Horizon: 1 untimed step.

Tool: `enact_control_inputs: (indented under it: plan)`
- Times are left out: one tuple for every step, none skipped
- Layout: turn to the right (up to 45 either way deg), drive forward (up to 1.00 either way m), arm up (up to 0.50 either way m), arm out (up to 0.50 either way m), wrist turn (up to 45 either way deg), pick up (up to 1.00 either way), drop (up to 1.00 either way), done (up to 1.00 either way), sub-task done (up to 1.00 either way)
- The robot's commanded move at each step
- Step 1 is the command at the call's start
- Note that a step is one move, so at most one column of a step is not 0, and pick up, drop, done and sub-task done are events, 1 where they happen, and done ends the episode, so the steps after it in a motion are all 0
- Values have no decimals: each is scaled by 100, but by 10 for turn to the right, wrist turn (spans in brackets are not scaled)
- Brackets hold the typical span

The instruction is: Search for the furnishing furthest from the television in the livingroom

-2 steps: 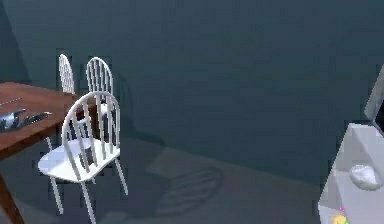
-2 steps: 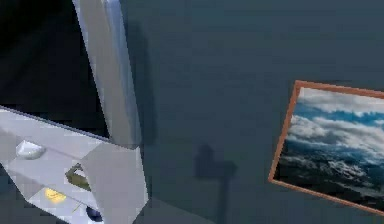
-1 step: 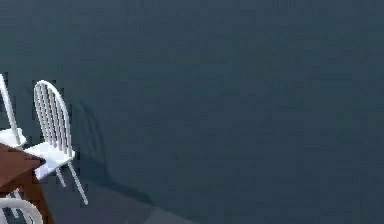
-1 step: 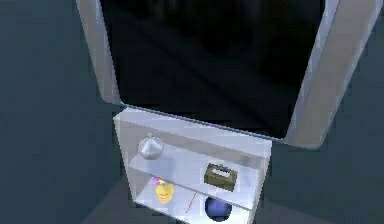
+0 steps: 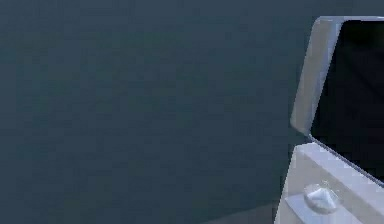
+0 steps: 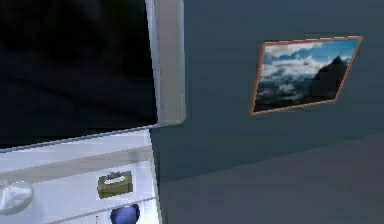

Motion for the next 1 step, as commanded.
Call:
enact_control_inputs:
  plan:
    - [0,5,0,0,0,0,0,0,0]
